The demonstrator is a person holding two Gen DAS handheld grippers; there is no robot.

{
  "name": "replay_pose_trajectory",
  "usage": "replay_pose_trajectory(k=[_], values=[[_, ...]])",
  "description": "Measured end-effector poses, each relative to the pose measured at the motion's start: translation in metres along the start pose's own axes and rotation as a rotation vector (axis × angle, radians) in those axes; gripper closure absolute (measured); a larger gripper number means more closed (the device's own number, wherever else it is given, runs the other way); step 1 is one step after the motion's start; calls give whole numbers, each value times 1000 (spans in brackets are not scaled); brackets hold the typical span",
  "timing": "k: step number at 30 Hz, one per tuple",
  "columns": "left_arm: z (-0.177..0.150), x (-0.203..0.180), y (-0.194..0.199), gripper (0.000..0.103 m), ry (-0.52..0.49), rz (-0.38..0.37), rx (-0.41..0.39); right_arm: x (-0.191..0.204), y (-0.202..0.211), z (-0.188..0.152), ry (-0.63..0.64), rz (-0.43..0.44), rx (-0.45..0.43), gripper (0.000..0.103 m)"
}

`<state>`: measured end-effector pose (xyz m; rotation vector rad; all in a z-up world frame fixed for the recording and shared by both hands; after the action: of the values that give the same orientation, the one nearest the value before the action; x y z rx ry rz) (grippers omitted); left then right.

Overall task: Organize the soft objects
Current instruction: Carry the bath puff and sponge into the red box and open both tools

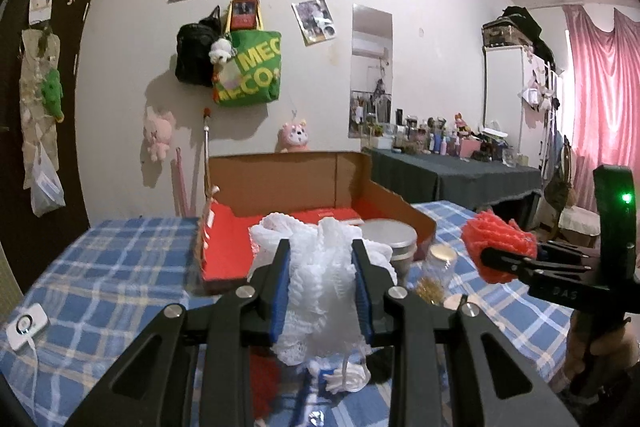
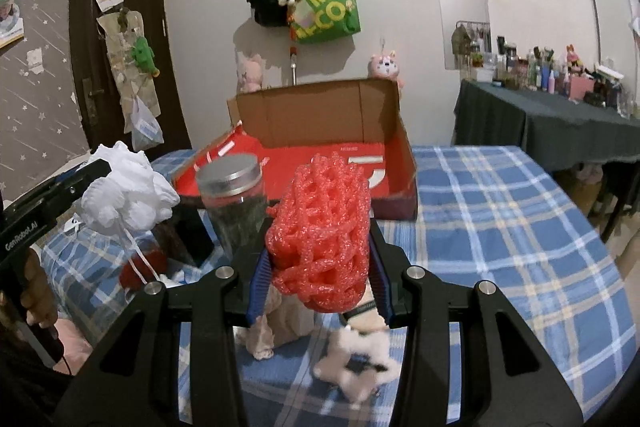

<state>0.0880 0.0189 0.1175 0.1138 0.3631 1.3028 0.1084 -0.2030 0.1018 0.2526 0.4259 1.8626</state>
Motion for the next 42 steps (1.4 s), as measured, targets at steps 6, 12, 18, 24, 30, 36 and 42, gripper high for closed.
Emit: replay_pose_trajectory(k=[6,12,18,24,30,36,42], values=[[25,6,-1,73,-7,12,-40,-6,-1,25,27,-11,-45,63],[50,8,-10,73,-31,7,-66,-7,-12,54,81,-1,-74,63],[70,10,-33,73,-51,-22,-46,-14,-35,82,118,40,-67,63],[88,9,-61,73,-87,-54,2,-20,-64,109,165,92,-25,63],[100,6,-98,73,-125,-74,70,-19,-101,132,209,141,46,63],[108,7,-144,74,-125,-107,174,-21,-159,143,238,173,159,63],[108,10,-200,74,-125,-118,281,-31,-225,146,199,188,288,62]])
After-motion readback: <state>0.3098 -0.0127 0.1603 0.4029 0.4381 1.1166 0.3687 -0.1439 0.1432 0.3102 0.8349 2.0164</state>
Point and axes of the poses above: each gripper's, at about its wrist camera, not at the fingertips, and y roughly against the way its jaws point, x to its left, z to its top, the point moved 5 cm from there along -y, roughly the way its jaws point, and after that the axes turned 10 degrees about y, right-handed, at the moved point
